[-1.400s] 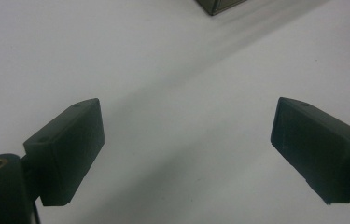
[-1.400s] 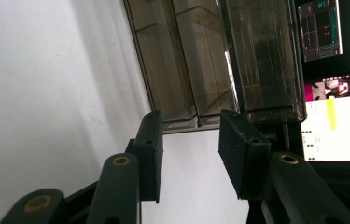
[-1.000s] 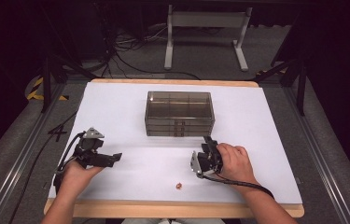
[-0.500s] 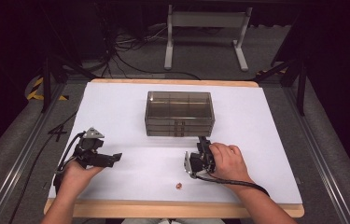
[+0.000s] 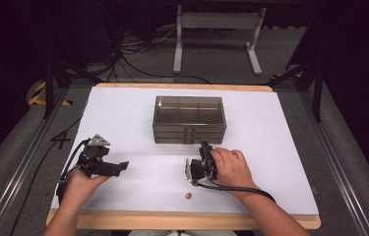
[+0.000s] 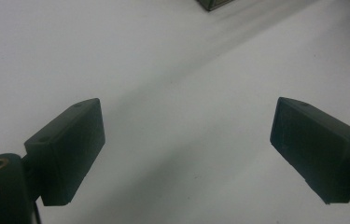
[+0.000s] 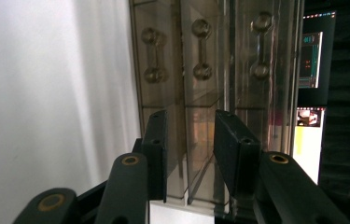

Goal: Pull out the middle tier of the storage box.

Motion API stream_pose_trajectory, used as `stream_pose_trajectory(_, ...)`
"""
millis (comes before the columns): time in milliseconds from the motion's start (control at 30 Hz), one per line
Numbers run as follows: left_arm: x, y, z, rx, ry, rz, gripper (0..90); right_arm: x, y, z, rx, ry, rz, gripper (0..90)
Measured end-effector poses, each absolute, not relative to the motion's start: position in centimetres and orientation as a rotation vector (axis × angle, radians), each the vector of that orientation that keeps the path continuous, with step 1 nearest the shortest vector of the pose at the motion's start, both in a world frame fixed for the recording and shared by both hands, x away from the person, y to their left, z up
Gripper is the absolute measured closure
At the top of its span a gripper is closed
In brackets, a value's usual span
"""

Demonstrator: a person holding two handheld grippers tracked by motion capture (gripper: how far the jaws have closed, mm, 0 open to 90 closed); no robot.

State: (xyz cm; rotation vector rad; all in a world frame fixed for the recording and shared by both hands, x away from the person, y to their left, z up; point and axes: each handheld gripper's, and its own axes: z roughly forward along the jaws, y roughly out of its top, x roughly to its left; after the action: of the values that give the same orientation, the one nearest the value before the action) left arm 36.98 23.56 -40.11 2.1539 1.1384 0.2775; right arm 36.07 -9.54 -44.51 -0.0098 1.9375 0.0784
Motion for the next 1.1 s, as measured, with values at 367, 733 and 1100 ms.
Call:
stream_pose_trajectory(367, 37.0, 23.6, -40.1, 2.155, 1.138, 0.279, 10.7, 37.3, -8.3, -44.7, -0.01, 1.911, 0.081, 70.5)
stream_pose_trajectory(733, 37.0, 23.3, -40.3, 2.161, 1.133, 0.281, 10.4, 38.1, -7.4, -45.3, -0.03, 1.844, 0.088, 75.4)
stream_pose_trajectory(1100, 37.0, 23.3, -40.3, 2.16, 1.133, 0.288, 10.3, 38.6, -7.1, -46.2, -0.028, 1.819, 0.047, 79.9)
